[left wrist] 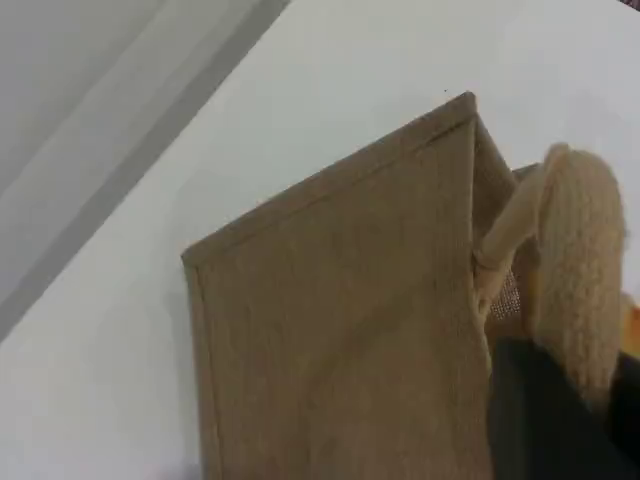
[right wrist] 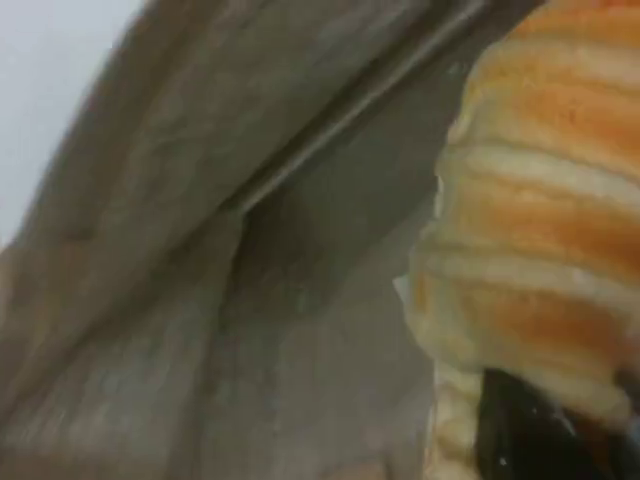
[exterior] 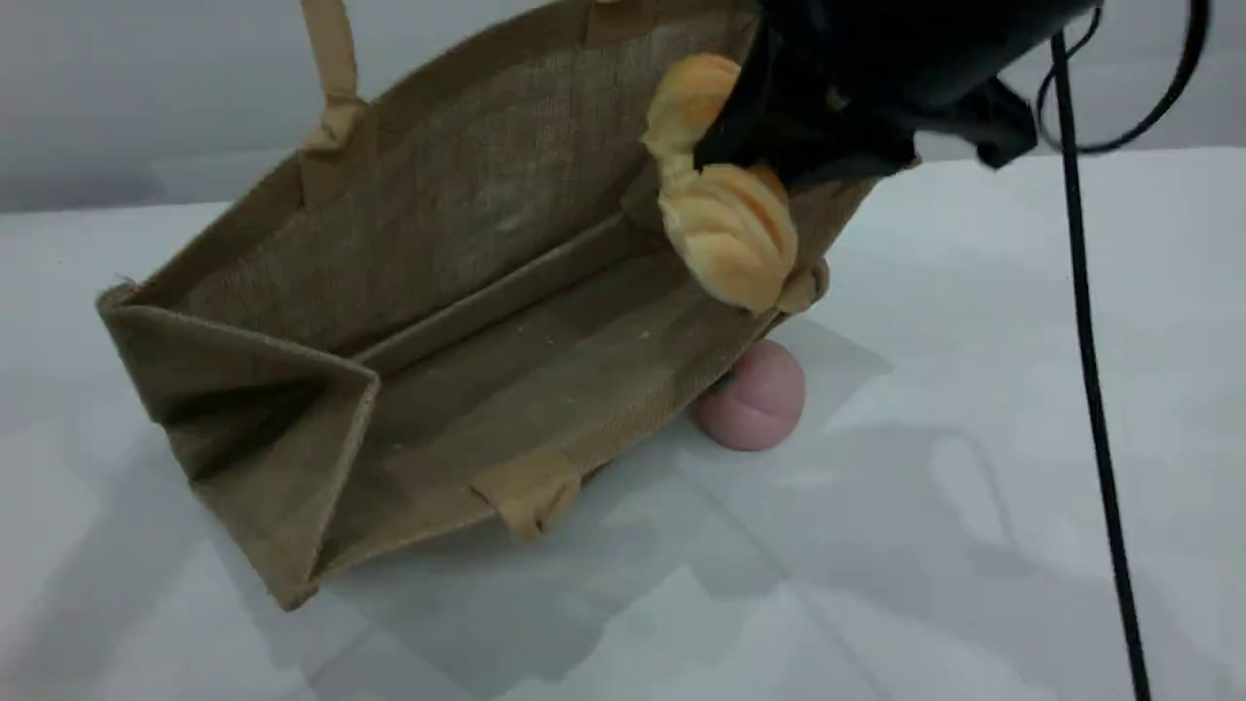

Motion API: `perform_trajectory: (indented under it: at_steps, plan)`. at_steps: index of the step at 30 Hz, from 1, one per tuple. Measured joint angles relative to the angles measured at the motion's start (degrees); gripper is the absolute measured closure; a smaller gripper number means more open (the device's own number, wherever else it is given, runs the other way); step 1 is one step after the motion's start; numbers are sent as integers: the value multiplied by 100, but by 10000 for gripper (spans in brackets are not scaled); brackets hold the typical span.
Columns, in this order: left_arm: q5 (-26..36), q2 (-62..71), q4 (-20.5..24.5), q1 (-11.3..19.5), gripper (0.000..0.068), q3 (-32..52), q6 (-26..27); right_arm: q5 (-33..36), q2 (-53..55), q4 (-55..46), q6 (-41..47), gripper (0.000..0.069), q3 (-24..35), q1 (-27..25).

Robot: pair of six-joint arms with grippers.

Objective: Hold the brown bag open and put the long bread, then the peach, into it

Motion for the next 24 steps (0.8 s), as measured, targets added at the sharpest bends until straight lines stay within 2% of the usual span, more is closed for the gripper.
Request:
perform_trajectory:
  at_steps: [4,10,17,20,24]
  plan:
    - [0,0,0,0,589,0,0,-112,375,279,-106,615,-255,0]
    - [0,0,-111,0,589,0,0,39,961,320,-204,615,-913,6]
    - [-11,0,-126,0,589,0,0,221,1499,377,-377,604,-1365,6]
    - [-17,0,-126,0,589,0,0,266,1604,400,-508,560,-1463,6]
    - [-23,0,-126,0,589,0,14,286,1622,561,-981,421,-1512,75]
